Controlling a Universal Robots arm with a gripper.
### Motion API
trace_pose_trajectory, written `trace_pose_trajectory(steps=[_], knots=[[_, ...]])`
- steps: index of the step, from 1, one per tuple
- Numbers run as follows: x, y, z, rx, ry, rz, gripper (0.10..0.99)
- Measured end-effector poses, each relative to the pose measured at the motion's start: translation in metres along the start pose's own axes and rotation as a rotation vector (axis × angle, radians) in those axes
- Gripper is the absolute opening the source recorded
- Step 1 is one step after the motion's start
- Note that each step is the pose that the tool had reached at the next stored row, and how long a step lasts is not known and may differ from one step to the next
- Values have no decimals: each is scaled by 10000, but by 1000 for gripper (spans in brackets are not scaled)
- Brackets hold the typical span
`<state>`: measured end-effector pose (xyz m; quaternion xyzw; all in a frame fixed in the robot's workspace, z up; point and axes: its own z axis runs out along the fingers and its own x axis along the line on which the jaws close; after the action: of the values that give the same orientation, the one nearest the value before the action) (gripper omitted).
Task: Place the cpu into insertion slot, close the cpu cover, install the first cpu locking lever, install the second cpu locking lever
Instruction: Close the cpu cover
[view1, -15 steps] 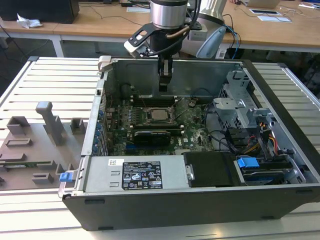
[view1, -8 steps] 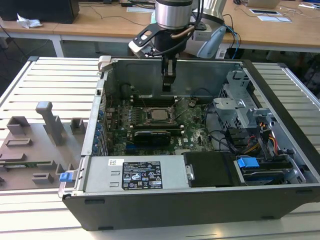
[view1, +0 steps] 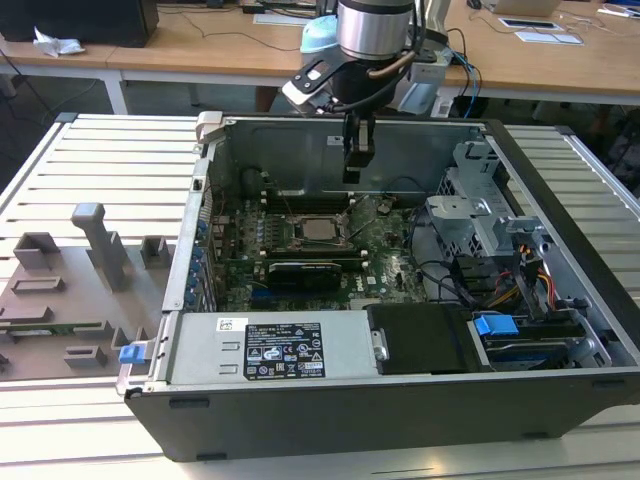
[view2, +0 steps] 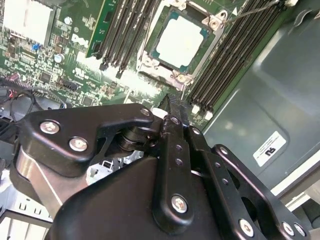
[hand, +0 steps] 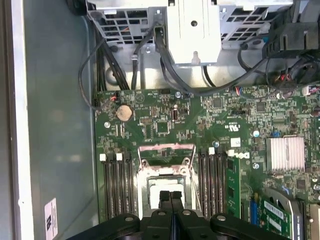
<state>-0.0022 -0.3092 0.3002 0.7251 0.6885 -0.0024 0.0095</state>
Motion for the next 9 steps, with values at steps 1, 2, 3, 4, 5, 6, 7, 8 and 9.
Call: trace_pose_trajectory(steps=[1,2,3,4,5,6,7,8,9], knots=[[2,35,0,18,-2,0,106],[3,62,0,32,-3,1,106],[4,78,0,40,-3,-1,106],[5,91,1,46,-3,-1,106],[6,116,1,58,-4,-1,106],[7,129,1,64,-4,0,106],[8,142,1,70,-4,-1,106],[8,155,2,76,-4,-1,106],[9,168,2,82,-4,-1,106]])
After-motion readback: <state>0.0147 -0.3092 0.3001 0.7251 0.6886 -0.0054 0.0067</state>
